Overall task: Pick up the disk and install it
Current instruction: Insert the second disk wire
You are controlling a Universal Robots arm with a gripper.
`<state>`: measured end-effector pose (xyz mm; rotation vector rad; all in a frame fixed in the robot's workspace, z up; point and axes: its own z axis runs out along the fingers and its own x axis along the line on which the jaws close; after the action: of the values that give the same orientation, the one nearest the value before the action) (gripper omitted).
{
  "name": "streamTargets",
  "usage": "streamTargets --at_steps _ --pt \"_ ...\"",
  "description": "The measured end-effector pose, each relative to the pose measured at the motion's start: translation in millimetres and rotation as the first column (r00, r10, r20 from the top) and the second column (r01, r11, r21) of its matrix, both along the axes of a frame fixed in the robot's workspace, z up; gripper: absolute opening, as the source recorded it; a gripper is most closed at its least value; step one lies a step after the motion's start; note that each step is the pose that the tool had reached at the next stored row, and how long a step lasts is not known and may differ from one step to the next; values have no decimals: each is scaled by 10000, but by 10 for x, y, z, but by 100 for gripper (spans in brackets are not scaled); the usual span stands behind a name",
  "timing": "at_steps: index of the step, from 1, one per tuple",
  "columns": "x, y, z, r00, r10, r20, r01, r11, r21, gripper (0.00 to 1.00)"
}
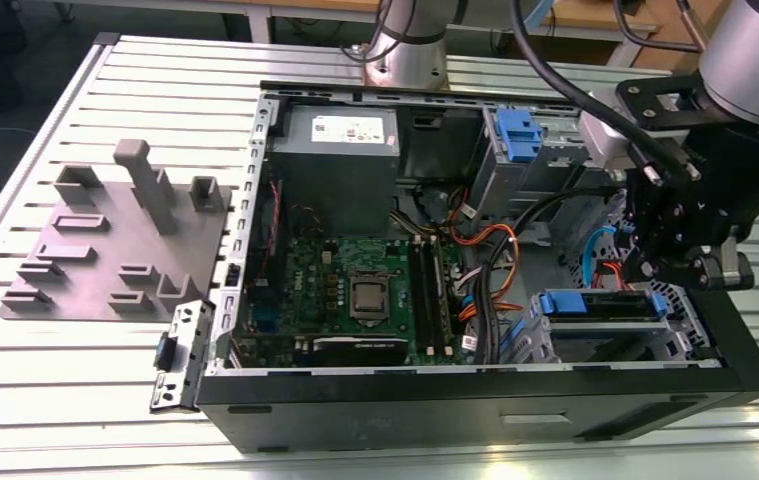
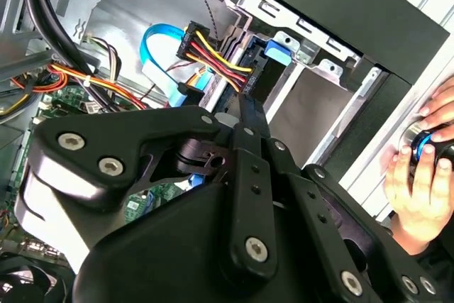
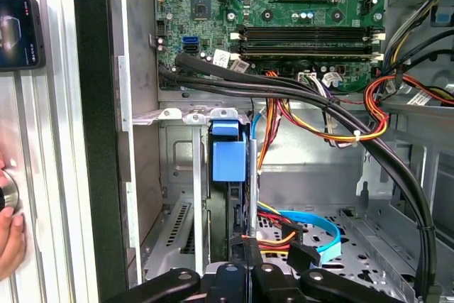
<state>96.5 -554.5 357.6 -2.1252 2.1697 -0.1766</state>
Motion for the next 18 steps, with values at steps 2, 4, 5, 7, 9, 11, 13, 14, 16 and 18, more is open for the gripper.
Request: streamTargets --at_steps 2,4,5,7,9,11,13,14,16,18 --pt "0 1 24 10000 0 -16 0 10000 13 11" --pt "0 3 62 10000 0 -31 0 10000 20 11" --pt "0 6 87 10000 -1 -35 1 10000 22 11" --pt "1 21 131 10000 -1 -41 1 10000 22 11" --pt "1 41 161 10000 1 -48 -1 10000 25 11" --pt "0 53 182 10000 -1 -82 2 10000 23 11" --pt "1 61 188 9999 -7 -147 7 10000 31 11" --pt "1 66 188 9998 -10 -193 11 10000 36 11" --pt "1 68 189 9994 -17 -350 18 10000 40 11" --pt "3 69 190 9989 -18 -466 21 10000 53 11"
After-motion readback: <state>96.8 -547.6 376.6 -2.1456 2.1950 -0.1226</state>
